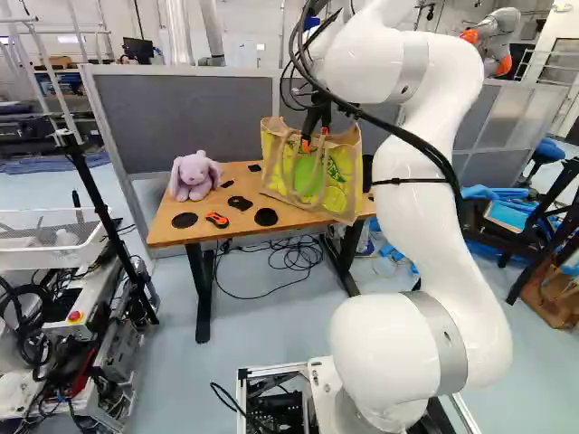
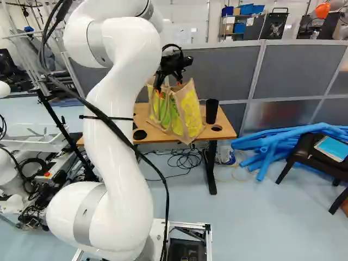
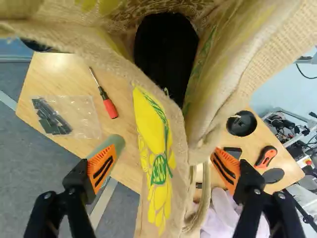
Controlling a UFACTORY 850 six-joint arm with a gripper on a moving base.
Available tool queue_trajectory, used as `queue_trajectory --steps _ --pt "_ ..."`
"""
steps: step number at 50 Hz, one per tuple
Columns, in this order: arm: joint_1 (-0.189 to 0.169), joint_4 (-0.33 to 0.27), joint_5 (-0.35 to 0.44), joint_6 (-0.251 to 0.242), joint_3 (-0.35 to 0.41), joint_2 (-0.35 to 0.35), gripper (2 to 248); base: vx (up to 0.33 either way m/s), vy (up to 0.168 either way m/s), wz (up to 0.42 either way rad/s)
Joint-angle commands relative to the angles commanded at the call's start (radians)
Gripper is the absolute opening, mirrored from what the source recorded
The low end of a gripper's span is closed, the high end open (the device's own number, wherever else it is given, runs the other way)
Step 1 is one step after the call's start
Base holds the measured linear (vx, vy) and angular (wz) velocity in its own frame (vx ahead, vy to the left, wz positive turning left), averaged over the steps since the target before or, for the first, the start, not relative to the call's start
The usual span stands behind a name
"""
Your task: Pick up the bag on the ground and place it on the table
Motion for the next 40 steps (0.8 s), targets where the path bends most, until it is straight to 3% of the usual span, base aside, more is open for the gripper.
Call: queue_trajectory --steps 40 --pt "0.0 0.0 0.0 0.0 -0.014 0.08 247 0.0 0.0 0.0"
